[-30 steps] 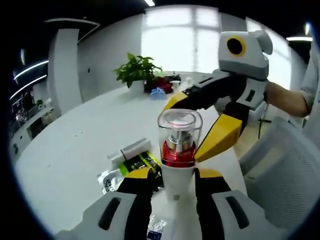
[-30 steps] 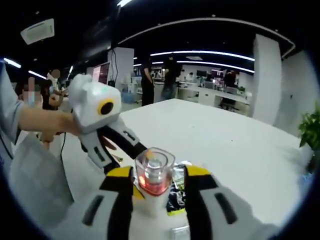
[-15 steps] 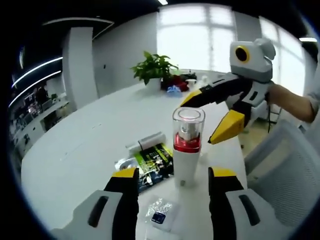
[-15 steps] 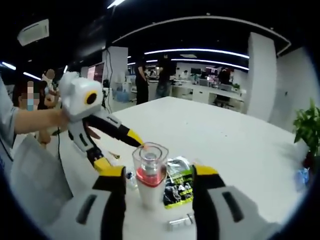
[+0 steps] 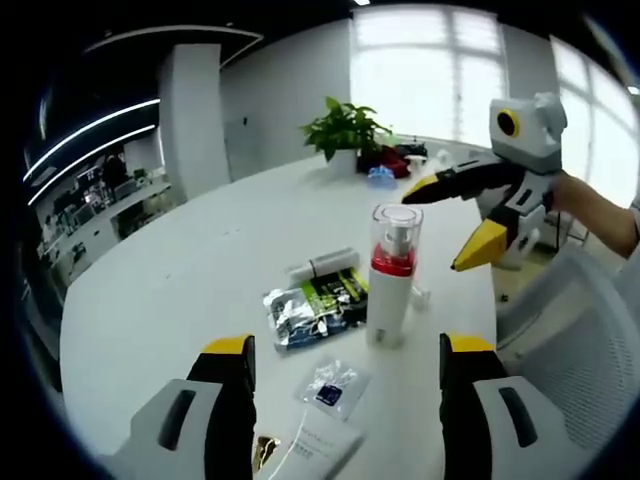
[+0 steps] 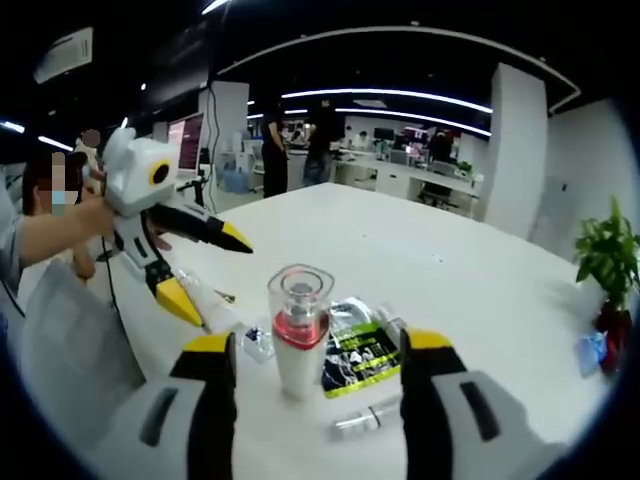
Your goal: Arrange the skincare products in the storage area until every visible bottle or jar stands upright without overlapping.
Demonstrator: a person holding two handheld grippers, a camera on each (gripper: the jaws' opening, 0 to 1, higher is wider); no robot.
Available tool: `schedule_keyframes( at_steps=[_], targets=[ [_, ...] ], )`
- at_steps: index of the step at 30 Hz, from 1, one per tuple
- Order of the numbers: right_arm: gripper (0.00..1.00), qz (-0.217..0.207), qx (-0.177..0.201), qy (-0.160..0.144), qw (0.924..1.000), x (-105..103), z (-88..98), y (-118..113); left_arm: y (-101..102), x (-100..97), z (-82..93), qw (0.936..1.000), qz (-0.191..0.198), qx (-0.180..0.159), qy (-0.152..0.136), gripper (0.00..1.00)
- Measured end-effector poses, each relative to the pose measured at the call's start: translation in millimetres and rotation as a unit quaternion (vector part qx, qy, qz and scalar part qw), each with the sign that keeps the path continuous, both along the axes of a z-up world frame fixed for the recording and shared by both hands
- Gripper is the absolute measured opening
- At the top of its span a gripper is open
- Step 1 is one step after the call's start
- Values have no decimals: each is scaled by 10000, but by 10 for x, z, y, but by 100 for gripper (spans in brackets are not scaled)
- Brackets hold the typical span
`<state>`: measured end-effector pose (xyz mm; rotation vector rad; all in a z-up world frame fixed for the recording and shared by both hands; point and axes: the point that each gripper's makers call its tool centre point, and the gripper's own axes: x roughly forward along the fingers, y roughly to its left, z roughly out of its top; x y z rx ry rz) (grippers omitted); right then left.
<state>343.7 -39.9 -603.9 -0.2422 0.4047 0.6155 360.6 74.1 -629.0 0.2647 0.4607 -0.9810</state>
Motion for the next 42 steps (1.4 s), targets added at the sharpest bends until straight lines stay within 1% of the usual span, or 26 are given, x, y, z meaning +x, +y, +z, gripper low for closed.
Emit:
schedule_keyframes(
  at_steps=[2, 5, 7, 11, 16, 19, 21, 25, 28, 34, 38, 42],
  targets=[
    [72, -20, 76, 119, 9999, -28, -22, 0, 30, -24, 18, 10000, 44, -12, -20, 74],
    [75, -91, -18, 116, 9999, -43, -43, -34, 92, -58, 57, 9998, 166, -49, -36, 79],
    [79, -123, -66, 170, 9998, -61, -66, -47, 142, -73, 83, 9997, 246, -45, -75, 80],
    [85, -205, -3, 199, 9996, -81, -71, -58, 234, -122, 123, 9992, 371, -79, -91, 82],
    [89, -209, -99, 264, 9994, -135, -102, -75, 362, -220, 179, 9985, 524, -112, -129, 84],
    [90, -183, -118, 297, 9993, -178, -100, -80, 439, -274, 218, 9976, 640, -180, -181, 85],
    [91, -180, -155, 327, 9992, -201, -108, -93, 481, -325, 215, 9974, 677, -164, -156, 86],
    [98, -286, -123, 305, 9990, -220, -92, -136, 561, -411, 206, 9971, 744, -61, -166, 88],
    [99, -328, -76, 278, 9990, -229, -76, -158, 616, -451, 217, 9965, 809, -32, -190, 89],
    [99, -332, -136, 341, 9988, -298, -89, -173, 711, -490, 167, 9958, 878, 159, -201, 92],
    [99, -308, -117, 331, 9989, -346, -87, -168, 796, -493, 86, 9951, 898, 350, -222, 96],
    [99, -269, -122, 396, 9988, -402, -127, -154, 865, -488, 15, 9944, 906, 508, -217, 97]
  ],
)
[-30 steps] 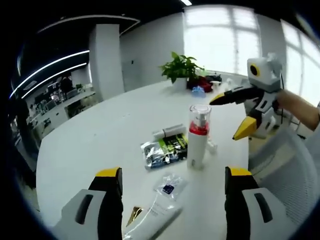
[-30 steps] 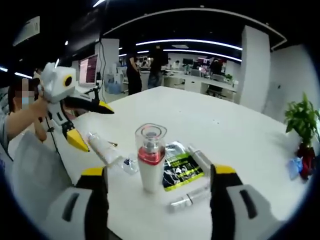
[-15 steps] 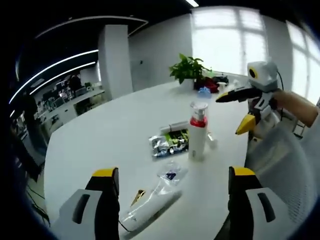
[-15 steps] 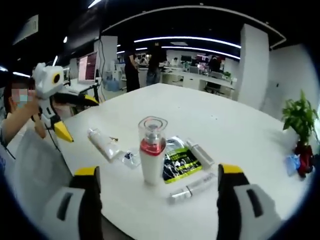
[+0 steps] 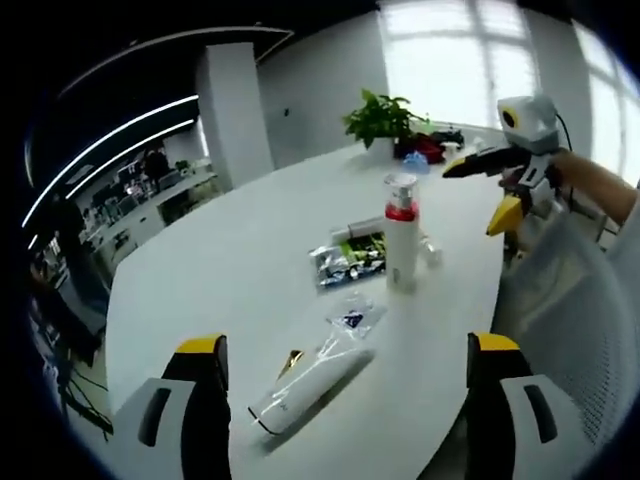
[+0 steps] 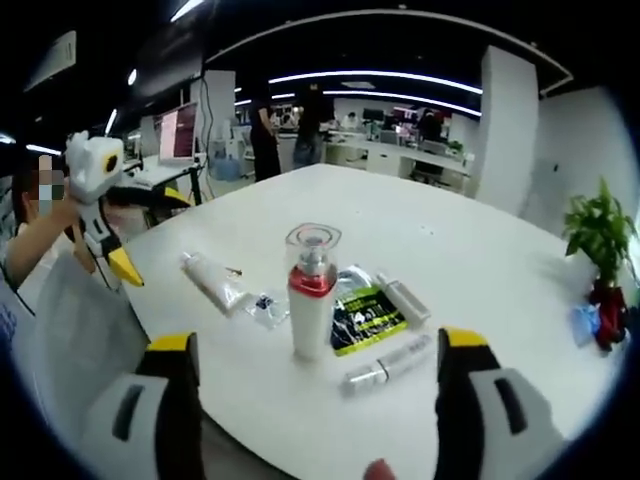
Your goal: Arrange the skincare products in the storage area until every visible bottle or jar stands upright without overlapping.
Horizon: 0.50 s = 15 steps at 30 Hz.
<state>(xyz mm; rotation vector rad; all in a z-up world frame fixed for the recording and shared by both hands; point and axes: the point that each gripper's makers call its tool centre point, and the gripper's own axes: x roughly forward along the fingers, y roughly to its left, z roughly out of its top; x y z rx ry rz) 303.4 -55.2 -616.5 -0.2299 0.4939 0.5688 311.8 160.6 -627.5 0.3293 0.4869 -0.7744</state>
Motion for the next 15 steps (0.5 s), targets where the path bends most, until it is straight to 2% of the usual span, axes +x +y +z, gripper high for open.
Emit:
schedule_keyframes(
  at_steps=[4, 6, 10, 15],
  targets=[
    [100, -34, -20, 22, 10000, -26, -32, -22, 29, 19, -37, 9999, -11, 93, -39, 97],
    [100, -55, 1, 48, 10000, -31, -40, -28, 58, 49, -61, 9994, -36, 306, -156, 97],
    [100, -93, 19, 29, 10000, -27, -42, -45, 83, 79, -166, 9979, -156, 616, -88, 97],
    [100, -142, 23, 43, 9999, -19, -65, -69, 134, 150, -254, 9962, -226, 838, -67, 97]
  ],
)
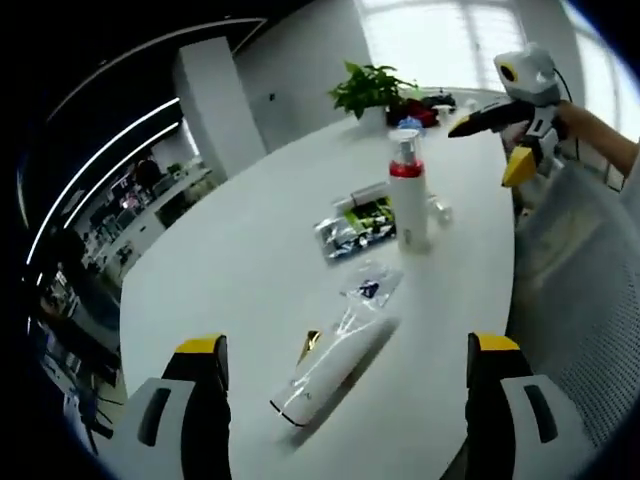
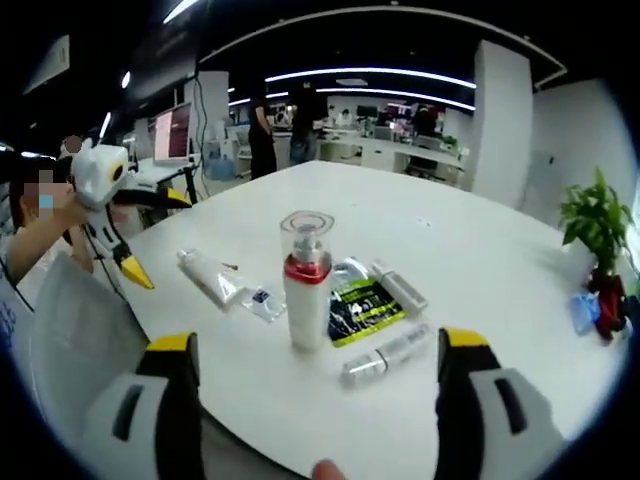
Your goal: Arrange the skincare products in the storage area until every visible bottle or jar stands upright without overlapping.
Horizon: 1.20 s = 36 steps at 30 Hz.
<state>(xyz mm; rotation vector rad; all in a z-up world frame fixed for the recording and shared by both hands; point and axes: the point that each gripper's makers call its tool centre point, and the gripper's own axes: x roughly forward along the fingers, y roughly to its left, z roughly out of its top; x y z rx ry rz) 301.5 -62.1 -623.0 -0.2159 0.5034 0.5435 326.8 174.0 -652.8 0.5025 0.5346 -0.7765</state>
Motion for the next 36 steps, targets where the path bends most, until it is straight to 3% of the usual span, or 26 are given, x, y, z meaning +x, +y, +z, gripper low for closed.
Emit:
schedule_keyframes(
  at_steps=[19, 26, 36],
  targets=[
    [100, -148, 96, 19, 9998, 45, -11, -55, -5, 122, -321, 9963, -524, 474, 499, 73],
    [100, -141, 98, 63, 9998, 55, -37, -41, 48, 227, -465, 9928, -610, 819, 626, 65],
    [100, -138, 50, 119, 9998, 65, -67, -52, 30, 307, -596, 9879, -791, 1034, 841, 54]
  ],
)
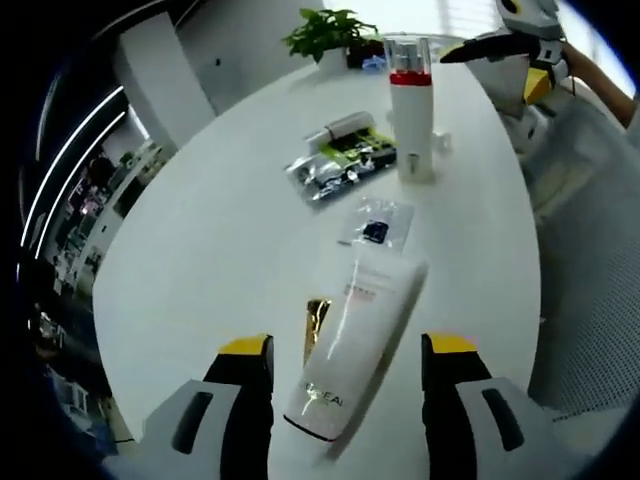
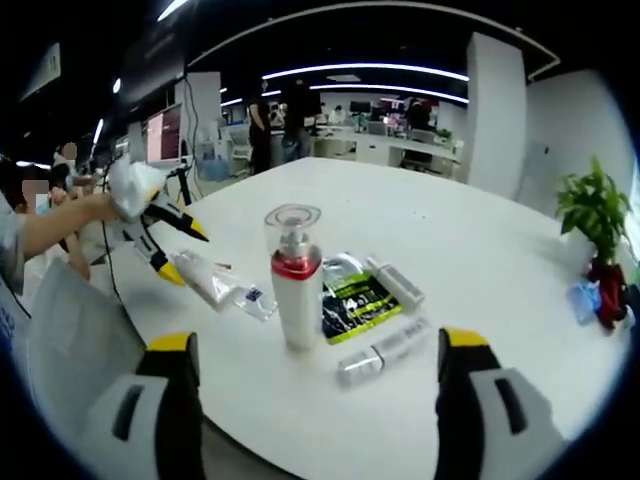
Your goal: Arrange the skincare products in the storage area until every visible bottle or jar stands upright without overlapping.
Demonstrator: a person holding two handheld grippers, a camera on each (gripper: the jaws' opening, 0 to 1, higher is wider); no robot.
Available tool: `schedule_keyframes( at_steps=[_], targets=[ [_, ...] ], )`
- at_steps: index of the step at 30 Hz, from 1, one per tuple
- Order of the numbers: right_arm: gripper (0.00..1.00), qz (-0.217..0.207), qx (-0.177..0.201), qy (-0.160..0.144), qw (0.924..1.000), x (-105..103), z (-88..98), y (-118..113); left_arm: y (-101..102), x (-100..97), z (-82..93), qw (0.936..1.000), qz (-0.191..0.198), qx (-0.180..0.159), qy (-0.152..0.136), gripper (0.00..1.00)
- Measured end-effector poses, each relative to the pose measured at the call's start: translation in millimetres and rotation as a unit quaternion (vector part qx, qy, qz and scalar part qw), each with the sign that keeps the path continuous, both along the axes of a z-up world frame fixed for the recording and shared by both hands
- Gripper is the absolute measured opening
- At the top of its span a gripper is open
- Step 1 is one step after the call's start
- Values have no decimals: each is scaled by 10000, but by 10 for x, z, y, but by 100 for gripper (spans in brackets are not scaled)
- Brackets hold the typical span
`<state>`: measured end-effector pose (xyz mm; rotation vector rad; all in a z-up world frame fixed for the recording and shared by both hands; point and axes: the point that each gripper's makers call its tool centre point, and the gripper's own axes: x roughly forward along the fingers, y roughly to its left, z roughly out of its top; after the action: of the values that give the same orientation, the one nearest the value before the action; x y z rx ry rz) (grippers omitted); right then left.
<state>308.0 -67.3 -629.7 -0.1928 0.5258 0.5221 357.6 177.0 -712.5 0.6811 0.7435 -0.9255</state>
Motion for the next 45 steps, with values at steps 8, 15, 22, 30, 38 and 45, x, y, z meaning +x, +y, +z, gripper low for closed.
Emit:
schedule_keyframes(
  at_steps=[8, 15, 22, 30, 38, 45],
  targets=[
    [100, -33, 26, -1, 10000, 19, 9, -18, -37, 10, -68, 9995, -212, 189, 99, 43],
    [100, -38, 39, 20, 10000, 21, -1, -13, -88, 8, -144, 9986, -394, 279, 222, 39],
    [100, -46, 24, 30, 10000, 25, -8, -26, -108, 8, -212, 9966, -572, 375, 453, 34],
    [100, -63, 64, 39, 10000, 25, -11, -36, -134, -1, -290, 9945, -694, 473, 621, 33],
    [100, -110, 156, 41, 9998, 38, -23, -46, -130, 32, -314, 9946, -657, 481, 636, 33],
    [100, -51, 158, 51, 9998, 38, -26, -21, -120, 45, -319, 9947, -683, 488, 592, 32]
  ],
)
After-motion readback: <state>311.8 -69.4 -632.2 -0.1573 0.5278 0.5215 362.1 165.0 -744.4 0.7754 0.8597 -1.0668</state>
